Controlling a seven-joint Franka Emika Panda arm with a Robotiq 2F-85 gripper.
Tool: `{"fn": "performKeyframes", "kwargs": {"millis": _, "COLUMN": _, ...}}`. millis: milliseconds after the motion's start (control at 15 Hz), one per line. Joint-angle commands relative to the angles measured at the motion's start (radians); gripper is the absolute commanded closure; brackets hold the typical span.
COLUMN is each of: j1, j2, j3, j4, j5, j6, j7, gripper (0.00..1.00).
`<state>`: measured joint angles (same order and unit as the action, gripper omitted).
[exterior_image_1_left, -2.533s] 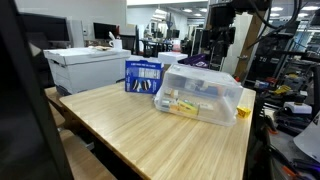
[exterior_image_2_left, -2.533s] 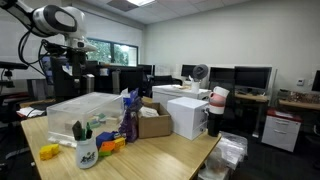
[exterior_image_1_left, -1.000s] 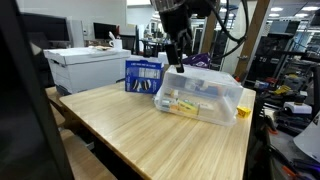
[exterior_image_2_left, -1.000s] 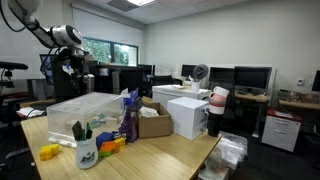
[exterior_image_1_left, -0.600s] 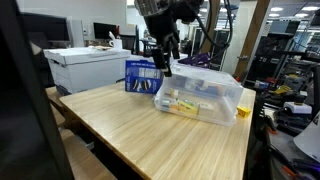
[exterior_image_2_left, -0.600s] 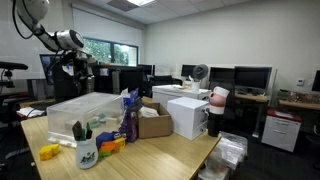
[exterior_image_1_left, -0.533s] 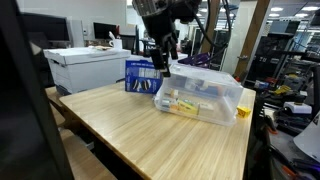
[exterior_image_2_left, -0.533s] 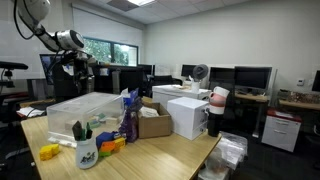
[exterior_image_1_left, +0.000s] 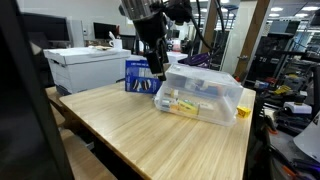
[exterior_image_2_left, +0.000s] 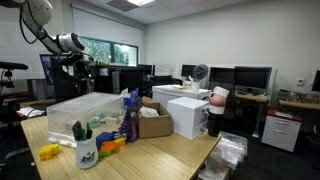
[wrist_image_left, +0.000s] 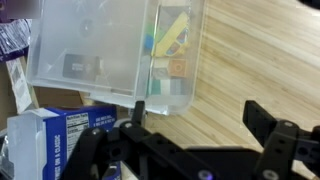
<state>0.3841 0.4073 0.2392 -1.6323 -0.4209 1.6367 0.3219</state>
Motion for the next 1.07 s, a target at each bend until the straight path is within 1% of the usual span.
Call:
{"fn": "performKeyframes", "kwargs": {"millis": 0, "j1": -0.001, "j2": 0.014, "j3": -0.016, "j4": 0.005, "j5": -0.026, "j6": 0.056, "j7": -0.124, "gripper": 0.0}}
{"fn": "performKeyframes", "kwargs": {"millis": 533, "j1": -0.012, "j2": 0.027, "j3": -0.045, "j4": -0.023, "j5": -0.03, "j6": 0.203, "j7": -0.2, "gripper": 0.0}}
{"fn": "performKeyframes", "kwargs": {"millis": 1000, "j1": -0.057, "j2": 0.017, "j3": -0.054, "j4": -0.101, "j5": 0.014, "j6": 0.278, "j7": -0.302, "gripper": 0.0}}
